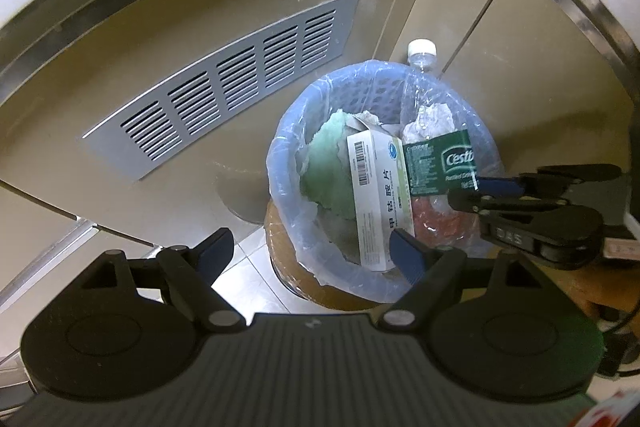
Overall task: Collect trash
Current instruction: 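Open the left tool to drop the medicine box while the right tool drops the bottle, then move both open tools back up toward the crumpled tissue on the counter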
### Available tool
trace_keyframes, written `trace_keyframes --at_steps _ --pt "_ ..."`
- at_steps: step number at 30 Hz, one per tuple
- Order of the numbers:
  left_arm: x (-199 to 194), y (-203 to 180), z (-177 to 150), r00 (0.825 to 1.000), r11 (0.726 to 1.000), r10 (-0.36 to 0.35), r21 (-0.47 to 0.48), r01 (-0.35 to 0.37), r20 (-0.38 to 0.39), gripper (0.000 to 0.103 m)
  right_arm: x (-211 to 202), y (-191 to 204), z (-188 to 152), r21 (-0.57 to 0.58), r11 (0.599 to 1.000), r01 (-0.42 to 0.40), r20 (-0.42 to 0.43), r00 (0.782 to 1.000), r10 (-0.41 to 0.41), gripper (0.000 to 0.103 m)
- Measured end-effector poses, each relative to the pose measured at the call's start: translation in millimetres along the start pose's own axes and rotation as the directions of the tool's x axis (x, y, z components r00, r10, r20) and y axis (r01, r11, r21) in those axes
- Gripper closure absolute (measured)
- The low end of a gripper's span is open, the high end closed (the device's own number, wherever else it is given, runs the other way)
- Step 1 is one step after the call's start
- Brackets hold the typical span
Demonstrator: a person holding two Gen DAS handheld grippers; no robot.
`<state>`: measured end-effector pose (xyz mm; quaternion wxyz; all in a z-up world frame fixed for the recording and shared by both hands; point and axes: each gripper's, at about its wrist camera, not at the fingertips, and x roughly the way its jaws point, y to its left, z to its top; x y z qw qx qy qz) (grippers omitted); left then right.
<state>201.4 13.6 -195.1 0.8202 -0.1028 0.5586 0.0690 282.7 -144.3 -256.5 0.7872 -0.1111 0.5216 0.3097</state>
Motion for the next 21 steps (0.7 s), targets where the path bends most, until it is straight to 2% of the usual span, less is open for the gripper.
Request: trace_keyframes --at_steps 1,4,21 --pt "-1 0 1 1.0 1.0 0.0 0.001 0.0 0.004 0.02 -5 0 0 0.0 1.0 0.005 0.005 1.0 -0.005 0.068" --pt "-6 -2 3 1.0 1.0 -0.001 0.002 0.001 0.019 0.02 -19 2 0 0.004 1.0 0.007 0.018 1.0 -0.007 0.061" --pt "-73 -14 14 0.99 1.0 -0.013 0.0 0.014 0.143 0.02 -117 20 14 -0.005 0.999 -0.039 0.099 0.994 0.039 0.049"
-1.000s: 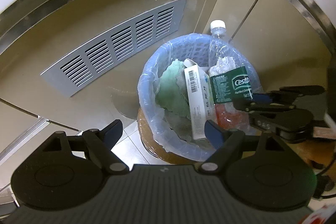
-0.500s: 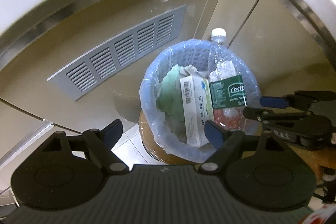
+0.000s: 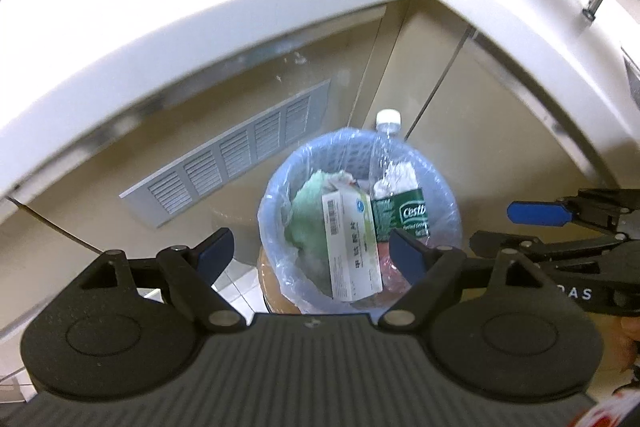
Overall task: Collect trash
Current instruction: 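Move both open tools back up toward the crumpled tissue on the counter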
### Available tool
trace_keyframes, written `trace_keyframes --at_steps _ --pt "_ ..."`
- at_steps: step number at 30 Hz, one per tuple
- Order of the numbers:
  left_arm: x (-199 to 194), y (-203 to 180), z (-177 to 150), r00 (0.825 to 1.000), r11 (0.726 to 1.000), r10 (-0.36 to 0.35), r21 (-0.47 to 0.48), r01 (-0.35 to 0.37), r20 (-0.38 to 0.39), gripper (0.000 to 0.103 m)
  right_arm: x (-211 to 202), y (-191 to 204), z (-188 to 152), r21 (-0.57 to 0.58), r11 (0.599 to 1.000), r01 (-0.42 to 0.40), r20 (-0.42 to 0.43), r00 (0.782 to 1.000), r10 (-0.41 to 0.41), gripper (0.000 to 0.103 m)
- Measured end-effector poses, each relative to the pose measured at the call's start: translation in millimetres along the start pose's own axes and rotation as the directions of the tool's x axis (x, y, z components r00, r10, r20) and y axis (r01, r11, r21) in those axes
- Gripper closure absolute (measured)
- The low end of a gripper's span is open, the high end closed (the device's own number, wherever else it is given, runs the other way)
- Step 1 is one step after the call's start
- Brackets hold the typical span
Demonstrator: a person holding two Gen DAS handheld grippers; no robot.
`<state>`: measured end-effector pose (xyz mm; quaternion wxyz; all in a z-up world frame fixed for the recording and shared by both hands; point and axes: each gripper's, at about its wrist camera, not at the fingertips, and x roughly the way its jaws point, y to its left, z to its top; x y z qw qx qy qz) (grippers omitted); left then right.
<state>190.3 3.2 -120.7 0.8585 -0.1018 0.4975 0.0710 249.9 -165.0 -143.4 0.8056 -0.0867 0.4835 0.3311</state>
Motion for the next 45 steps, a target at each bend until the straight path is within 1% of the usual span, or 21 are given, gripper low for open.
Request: trace_keyframes --at_steps 4,10,13,21,28,33,39,43,45 --pt "-17 -3 6 1.0 1.0 0.007 0.001 -0.007 0.029 0.02 -18 4 10 -0.026 1.0 -0.004 0.026 1.0 0.005 0.046" --pt "-41 -6 14 0.997 1.0 0.018 -0.013 -0.017 0.081 0.02 -49 12 30 -0.077 0.997 -0.021 0.11 0.994 0.029 0.036" --pt "-51 -5 19 0.994 0.999 0.026 -0.032 -0.023 0.105 0.02 -59 15 41 -0.09 0.995 -0.031 0.148 0.988 0.044 0.033" --pt "-69 -2 30 0.985 0.997 0.055 -0.063 -0.045 0.166 0.02 -70 17 60 -0.102 0.994 -0.047 0.21 0.975 0.068 0.03" --pt "-86 3 44 0.97 0.991 0.1 -0.107 -0.078 0.221 0.02 -78 9 75 -0.102 0.993 -0.06 0.244 0.966 0.084 0.03" --pt "-98 8 56 0.948 0.981 0.167 -0.145 -0.132 0.269 0.02 -84 1 91 -0.129 0.989 -0.076 0.27 0.957 0.109 0.029" --pt "-110 16 69 0.904 0.951 0.283 -0.212 -0.223 0.319 0.019 -85 -9 113 -0.188 0.978 -0.093 0.294 0.945 0.146 0.029" --pt "-112 20 78 0.884 0.937 0.331 -0.227 -0.266 0.329 0.017 -82 -13 125 -0.223 0.969 -0.105 0.296 0.94 0.169 0.028" --pt "-112 27 83 0.877 0.928 0.353 -0.239 -0.285 0.324 0.015 -79 -14 132 -0.234 0.967 -0.106 0.297 0.939 0.175 0.028"
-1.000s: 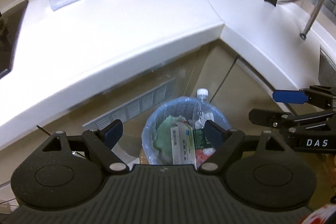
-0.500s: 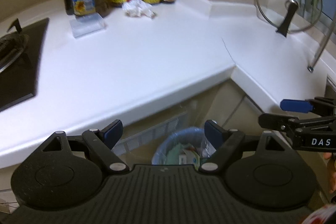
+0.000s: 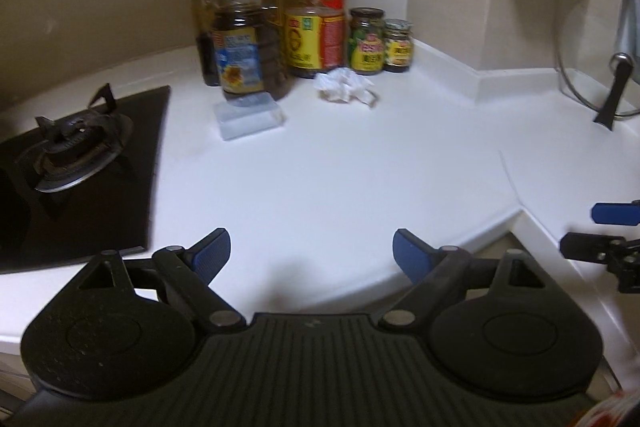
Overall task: Collect trash
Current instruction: 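Move both open tools back up toward the crumpled tissue on the counter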
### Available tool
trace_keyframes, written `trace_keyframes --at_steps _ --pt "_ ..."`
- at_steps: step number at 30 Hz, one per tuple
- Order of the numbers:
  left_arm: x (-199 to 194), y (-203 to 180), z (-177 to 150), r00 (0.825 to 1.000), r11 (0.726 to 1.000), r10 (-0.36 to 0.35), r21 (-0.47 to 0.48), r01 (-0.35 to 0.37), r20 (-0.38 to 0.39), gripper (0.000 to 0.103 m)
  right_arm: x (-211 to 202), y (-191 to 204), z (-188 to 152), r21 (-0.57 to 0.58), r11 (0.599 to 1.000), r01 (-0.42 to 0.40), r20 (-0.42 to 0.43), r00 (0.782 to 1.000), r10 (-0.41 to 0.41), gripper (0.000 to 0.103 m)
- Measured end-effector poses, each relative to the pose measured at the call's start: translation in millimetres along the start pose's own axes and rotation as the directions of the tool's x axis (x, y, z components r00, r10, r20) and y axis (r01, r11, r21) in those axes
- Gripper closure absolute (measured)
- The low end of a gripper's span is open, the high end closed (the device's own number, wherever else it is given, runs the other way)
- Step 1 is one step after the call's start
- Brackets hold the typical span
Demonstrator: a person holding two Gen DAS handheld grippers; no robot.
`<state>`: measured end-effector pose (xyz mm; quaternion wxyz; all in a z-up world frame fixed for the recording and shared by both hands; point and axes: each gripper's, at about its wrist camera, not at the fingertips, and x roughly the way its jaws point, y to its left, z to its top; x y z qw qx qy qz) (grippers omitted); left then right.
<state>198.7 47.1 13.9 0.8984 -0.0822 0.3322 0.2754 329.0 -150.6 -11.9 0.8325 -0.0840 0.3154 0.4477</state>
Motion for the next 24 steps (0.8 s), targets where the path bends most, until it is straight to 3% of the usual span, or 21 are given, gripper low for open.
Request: trace_keyframes --at_steps 9,18,24 --pt "45 34 33 0.997 0.994 0.07 -0.091 -0.067 0.026 0.006 41 -1 31 0.014 1.0 0.017 0.018 1.0 -0.017 0.027" --pt "123 59 71 0.998 0.989 0.059 -0.136 -0.057 0.012 0.003 107 9 80 0.057 0.994 0.093 -0.001 0.996 -0.093 0.027" --pt "172 70 83 1.0 0.995 0.031 -0.099 -0.031 -0.003 0.003 140 12 103 0.075 0.988 0.139 -0.005 0.99 -0.139 0.027"
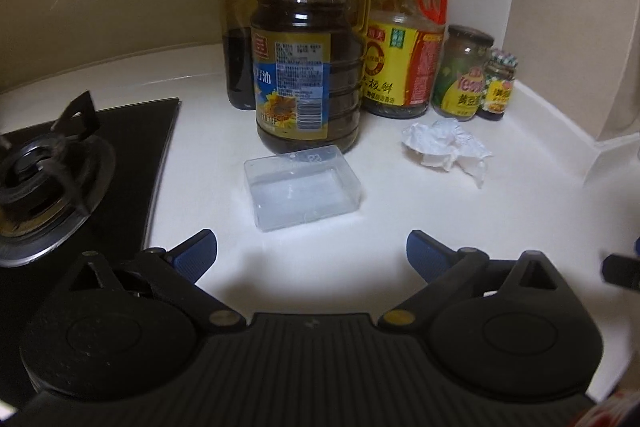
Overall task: Collect trash
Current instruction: 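Move both open tools back up toward the crumpled tissue on the counter, then close the right tool on the crumpled tissue while the left tool grasps the clear plastic box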
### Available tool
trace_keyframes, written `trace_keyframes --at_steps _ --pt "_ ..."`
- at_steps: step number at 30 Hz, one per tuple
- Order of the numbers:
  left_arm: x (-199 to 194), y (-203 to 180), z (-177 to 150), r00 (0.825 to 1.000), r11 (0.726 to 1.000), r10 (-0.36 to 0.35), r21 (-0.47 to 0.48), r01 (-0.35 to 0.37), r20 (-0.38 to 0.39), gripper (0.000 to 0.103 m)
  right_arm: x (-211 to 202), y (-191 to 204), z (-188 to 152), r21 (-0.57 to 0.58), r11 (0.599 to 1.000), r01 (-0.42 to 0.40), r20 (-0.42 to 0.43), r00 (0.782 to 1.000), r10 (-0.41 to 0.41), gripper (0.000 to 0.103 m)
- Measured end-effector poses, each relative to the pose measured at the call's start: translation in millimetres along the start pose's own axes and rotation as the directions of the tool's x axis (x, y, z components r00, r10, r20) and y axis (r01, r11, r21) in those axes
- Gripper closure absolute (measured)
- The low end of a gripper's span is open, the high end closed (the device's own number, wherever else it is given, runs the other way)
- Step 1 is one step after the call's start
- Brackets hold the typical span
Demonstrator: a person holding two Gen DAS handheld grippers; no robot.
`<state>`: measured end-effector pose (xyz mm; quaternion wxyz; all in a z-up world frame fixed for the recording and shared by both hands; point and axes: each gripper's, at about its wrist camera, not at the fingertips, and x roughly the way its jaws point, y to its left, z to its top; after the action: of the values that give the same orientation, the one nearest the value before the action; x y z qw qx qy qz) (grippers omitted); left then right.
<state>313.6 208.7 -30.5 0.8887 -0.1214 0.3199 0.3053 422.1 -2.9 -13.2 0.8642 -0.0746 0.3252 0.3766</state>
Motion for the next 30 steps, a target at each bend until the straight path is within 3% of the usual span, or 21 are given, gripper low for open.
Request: trace_keyframes --at_steps 3,13,18,21,25,30 --pt "19 3 2 1.0 1.0 0.005 0.01 -0.005 -0.013 0.003 15 0 5 0.002 1.0 0.003 -0.019 1.0 -0.003 0.027" --pt "51 -5 11 0.996 0.984 0.087 -0.157 -0.087 -0.01 0.001 61 -13 22 -0.075 0.995 -0.069 -0.061 0.996 0.064 0.027" --pt "64 -17 17 0.989 0.972 0.145 -0.187 -0.144 -0.004 0.001 75 -26 35 -0.106 0.989 -0.106 -0.059 0.993 0.1 0.027" --pt "72 -23 18 0.984 0.967 0.178 -0.181 -0.178 -0.015 0.005 81 -34 39 -0.112 0.987 -0.116 -0.056 0.992 0.11 0.027" --pt "80 -24 16 0.979 0.962 0.202 -0.181 -0.203 -0.028 0.019 88 -43 41 -0.1 0.987 -0.122 -0.066 0.991 0.116 0.027" --pt "76 -20 15 0.981 0.965 0.191 -0.175 -0.194 -0.037 0.019 97 -47 43 -0.094 0.987 -0.129 -0.07 0.99 0.122 0.027"
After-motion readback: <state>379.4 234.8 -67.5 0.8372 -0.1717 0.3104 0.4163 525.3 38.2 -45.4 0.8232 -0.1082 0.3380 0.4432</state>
